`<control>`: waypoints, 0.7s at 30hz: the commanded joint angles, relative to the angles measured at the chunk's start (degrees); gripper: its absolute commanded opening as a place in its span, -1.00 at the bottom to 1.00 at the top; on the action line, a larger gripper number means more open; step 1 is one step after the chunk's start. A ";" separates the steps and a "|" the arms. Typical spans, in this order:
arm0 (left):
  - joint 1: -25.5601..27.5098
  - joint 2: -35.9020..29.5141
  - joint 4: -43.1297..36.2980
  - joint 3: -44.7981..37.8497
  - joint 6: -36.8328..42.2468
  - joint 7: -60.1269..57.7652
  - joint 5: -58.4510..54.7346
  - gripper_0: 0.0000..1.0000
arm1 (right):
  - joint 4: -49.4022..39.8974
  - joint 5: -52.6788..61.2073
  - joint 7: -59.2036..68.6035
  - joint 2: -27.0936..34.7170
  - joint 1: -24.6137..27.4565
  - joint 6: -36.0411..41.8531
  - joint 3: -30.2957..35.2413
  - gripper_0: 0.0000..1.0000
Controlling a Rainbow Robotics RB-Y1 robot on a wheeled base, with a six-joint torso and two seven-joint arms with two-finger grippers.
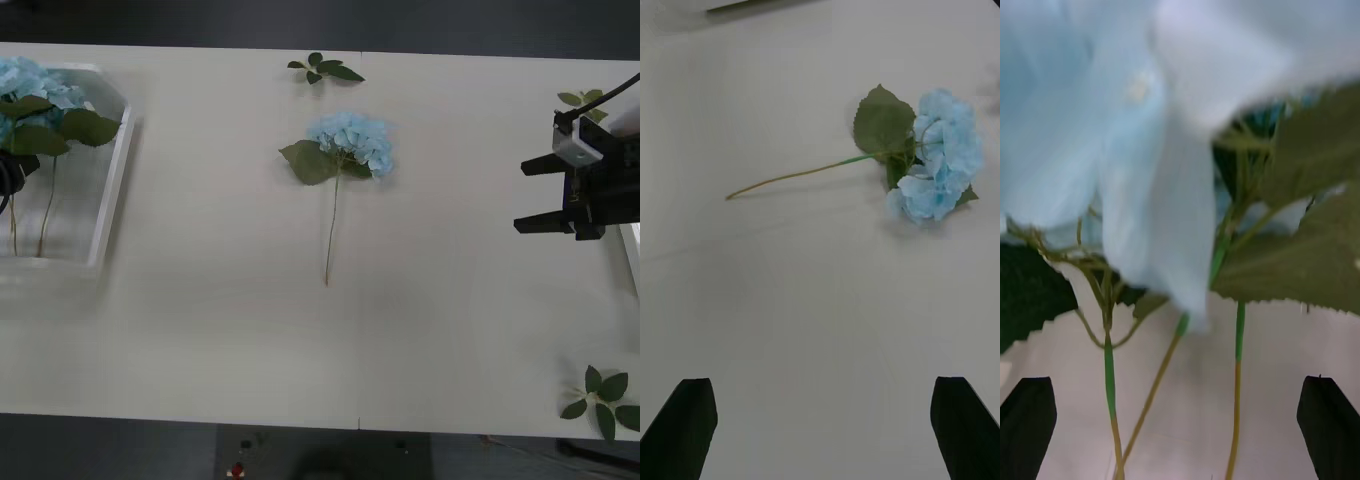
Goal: Put the red flowers into the right box and the blue flowers into the left box
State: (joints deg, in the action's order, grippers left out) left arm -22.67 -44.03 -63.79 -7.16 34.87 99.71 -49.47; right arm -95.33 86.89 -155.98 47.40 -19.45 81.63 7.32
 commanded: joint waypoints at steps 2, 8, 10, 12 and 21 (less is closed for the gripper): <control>-0.27 -3.96 -5.99 -6.99 14.44 -0.83 0.43 0.87 | 1.72 0.92 0.98 2.26 -0.94 -0.33 0.24 0.67; 0.00 -4.23 -11.62 -13.58 27.10 -0.04 0.78 0.87 | 1.81 1.00 0.98 2.44 -1.03 -1.12 -0.46 0.67; 0.00 -4.49 -14.52 -15.60 31.84 -0.22 2.98 0.87 | 1.81 1.27 0.98 2.44 -1.03 -2.00 -1.34 0.66; 0.00 -4.75 -17.42 -17.54 36.41 -0.48 4.65 0.87 | 1.81 1.27 0.98 2.61 -1.03 -3.23 -2.48 0.67; -0.18 -8.00 -30.16 -22.11 55.13 -1.45 5.53 0.87 | 1.81 1.27 0.98 2.61 -1.03 -3.58 -2.84 0.66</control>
State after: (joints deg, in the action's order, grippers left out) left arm -22.67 -48.09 -90.21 -29.01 86.94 99.71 -43.17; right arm -92.73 87.70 -155.98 47.51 -19.46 78.17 3.49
